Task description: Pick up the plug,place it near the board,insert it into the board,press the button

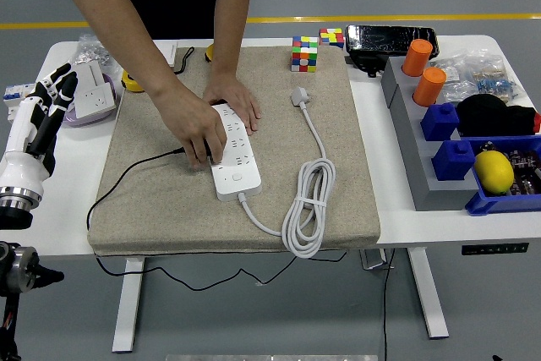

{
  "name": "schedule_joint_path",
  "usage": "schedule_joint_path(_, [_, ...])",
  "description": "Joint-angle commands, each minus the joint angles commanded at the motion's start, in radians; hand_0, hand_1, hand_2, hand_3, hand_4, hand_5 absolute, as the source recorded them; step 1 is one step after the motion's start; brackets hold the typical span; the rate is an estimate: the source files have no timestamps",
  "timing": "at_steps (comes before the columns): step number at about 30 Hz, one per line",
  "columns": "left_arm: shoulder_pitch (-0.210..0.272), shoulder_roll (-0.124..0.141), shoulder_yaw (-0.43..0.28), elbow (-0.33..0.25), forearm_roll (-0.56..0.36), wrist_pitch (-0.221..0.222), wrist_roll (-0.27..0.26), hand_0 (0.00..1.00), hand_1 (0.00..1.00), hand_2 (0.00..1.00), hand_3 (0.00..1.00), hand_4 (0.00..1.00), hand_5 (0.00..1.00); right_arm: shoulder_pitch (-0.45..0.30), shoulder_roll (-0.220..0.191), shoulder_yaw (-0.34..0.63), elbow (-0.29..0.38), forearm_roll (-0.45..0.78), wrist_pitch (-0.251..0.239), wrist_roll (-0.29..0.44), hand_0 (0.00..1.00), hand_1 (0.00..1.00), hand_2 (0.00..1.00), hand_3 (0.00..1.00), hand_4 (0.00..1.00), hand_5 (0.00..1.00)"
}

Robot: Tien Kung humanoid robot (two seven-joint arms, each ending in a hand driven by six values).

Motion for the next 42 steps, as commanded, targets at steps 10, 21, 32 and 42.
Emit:
schedule_joint_path(10, [0.0,0.005,-0.006,-0.002,0.024,-0.012,0.012,0.959,0.966,0.914,0.894,0.998,0.702,0.002,-0.001,0.0,0.0,-0.001,0.0,0.0,0.857,0.765,0.75,0.783,0.998,0.89])
schedule_joint_path(21, [0.005,0.013,-0.006,-0.007,0.079,-0.02,0.029,0.962,0.967,0.914,0.896,0.998,0.688,-0.001,-0.003,-0.001,0.0,-0.004,0.0,-0.001,0.859,0.765,0.75,0.782,0.998,0.891])
schedule_joint_path(32, [-0.019,0.048,0.018,-0.06,0.431,-0.044,0.111,0.961,0.968,0.916,0.894,0.998,0.627,0.0,-0.005,-0.002,0.0,-0.007,0.001,-0.001,0.858,0.765,0.75,0.783,0.998,0.891])
schedule_joint_path(42, [-0.132,0.078,0.167,0.019,0.704,-0.075,0.169,0.975,0.977,0.932,0.898,0.998,0.469,0.004,-0.005,-0.003,0.0,-0.007,0.001,-0.002,0.859,0.765,0.75,0.784,0.998,0.891])
